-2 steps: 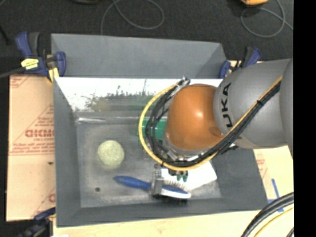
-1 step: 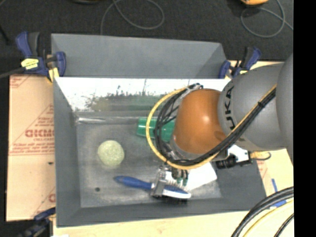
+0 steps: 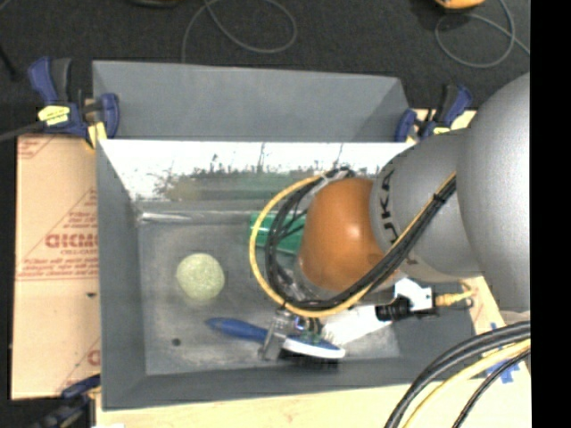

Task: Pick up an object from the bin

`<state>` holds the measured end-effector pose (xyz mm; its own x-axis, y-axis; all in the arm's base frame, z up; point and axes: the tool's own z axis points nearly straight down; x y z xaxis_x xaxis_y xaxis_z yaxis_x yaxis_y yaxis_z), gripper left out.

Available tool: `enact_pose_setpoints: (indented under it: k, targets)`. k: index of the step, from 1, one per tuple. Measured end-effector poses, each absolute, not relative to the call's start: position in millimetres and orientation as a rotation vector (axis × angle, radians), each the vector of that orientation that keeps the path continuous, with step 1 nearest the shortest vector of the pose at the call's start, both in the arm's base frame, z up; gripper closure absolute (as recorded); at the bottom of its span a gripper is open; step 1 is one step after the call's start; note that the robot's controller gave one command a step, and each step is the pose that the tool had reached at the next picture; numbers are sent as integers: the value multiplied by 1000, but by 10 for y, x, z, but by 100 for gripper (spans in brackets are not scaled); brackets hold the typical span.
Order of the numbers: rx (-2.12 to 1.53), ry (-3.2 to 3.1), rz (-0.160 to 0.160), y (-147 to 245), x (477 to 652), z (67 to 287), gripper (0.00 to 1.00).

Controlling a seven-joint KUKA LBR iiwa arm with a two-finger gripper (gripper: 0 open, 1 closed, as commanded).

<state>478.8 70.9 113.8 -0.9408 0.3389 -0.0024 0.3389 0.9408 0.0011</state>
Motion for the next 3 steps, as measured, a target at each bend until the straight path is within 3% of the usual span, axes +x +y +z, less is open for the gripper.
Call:
enact_pose_setpoints:
  k: [1,2,3]
  targets:
    - [730,3059,-2,689,4774,677,0]
    - [1051,2963,0,685,4751,697,100]
    - [1052,2962,0,685,4751,697,100]
